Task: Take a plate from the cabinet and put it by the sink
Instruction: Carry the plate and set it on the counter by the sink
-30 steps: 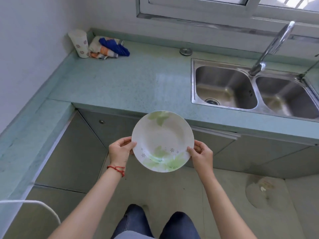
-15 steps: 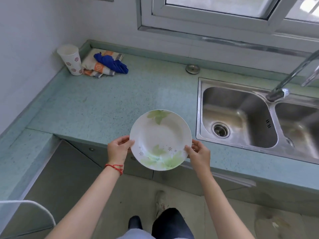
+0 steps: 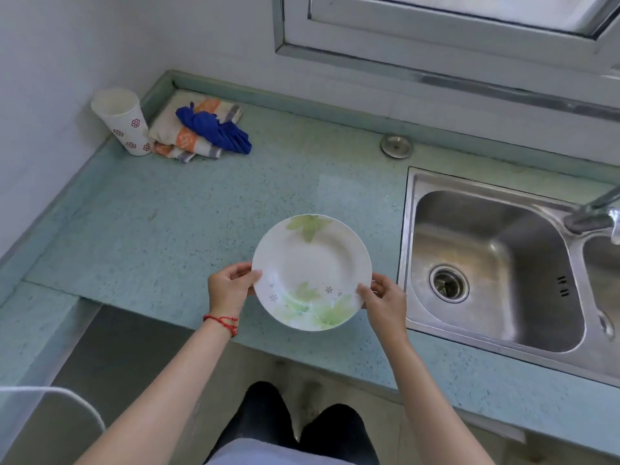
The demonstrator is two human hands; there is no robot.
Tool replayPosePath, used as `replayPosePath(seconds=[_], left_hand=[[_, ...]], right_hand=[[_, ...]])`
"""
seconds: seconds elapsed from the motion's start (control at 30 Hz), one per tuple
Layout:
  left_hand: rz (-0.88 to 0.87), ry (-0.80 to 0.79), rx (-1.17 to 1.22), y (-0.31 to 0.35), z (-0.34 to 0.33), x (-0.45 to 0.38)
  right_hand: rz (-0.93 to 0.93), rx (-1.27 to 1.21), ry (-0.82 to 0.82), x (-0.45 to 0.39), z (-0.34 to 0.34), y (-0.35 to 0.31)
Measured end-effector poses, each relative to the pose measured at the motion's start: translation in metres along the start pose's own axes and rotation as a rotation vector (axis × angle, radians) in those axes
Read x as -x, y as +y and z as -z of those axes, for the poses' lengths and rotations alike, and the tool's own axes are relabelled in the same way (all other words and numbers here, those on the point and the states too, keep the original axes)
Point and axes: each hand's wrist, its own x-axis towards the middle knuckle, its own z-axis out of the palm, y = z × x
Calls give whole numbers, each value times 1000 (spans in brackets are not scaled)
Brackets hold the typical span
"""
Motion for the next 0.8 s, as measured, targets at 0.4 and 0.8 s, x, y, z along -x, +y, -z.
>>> replayPosePath(seconds=[0.4, 0.8], left_hand=[[22, -19, -93, 9, -3, -67], [80, -45, -73, 6, -7, -87]], right_hand=[[-49, 80, 50, -40, -42, -10], [-84, 120, 79, -51, -54, -10]])
